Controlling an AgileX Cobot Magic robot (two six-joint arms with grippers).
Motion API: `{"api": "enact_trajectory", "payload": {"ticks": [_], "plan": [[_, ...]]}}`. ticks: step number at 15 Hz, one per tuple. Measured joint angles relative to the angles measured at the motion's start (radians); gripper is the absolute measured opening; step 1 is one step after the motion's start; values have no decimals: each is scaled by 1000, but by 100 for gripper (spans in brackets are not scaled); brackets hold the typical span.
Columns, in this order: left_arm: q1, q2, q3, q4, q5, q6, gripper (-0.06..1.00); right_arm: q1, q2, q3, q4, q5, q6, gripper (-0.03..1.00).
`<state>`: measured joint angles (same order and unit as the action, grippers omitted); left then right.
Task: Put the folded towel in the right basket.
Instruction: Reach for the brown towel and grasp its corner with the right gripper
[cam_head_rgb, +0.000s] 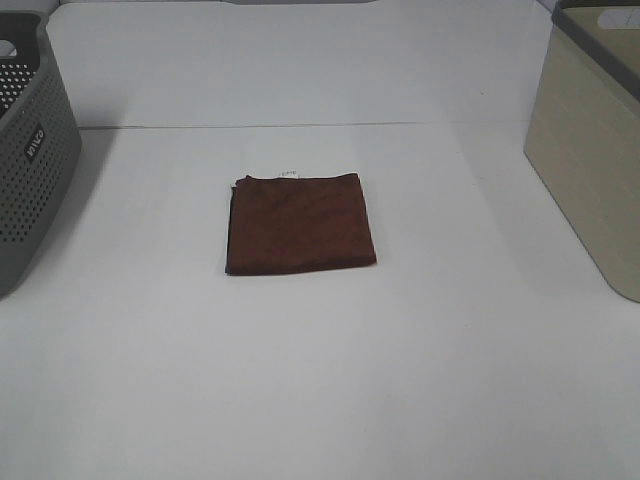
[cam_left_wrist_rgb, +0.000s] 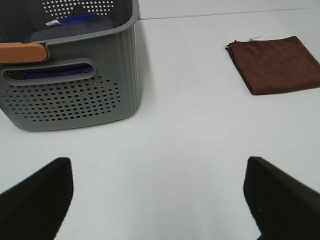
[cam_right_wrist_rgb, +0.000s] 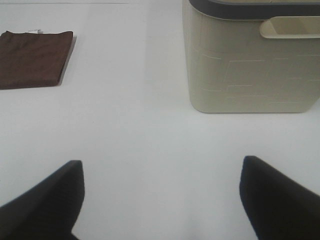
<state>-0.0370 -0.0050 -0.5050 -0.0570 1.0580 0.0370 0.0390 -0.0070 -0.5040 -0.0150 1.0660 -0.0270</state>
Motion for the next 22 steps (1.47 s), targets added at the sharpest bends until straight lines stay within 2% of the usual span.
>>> {"api": "enact_trajectory", "payload": {"ticks": [3,6,7,10,13,18,22], "plan": [[0,0,0,0,0,0,88,0,25,-7,0,-19,0,79],[0,0,0,0,0,0,88,0,126,-20,15,-125,0,75],[0,0,0,0,0,0,88,0,205,-20,42,-204,0,74],[0,0,0,0,0,0,88,0,383,-21,117,-299,0,74],[0,0,0,0,0,0,88,0,641,-57,228,-307,-13,74],[0,0,0,0,0,0,88,0,1038,-306,321,-247,-171,74],[0,0,0,0,0,0,88,1,1254,-390,475,-234,-286,73]]}}
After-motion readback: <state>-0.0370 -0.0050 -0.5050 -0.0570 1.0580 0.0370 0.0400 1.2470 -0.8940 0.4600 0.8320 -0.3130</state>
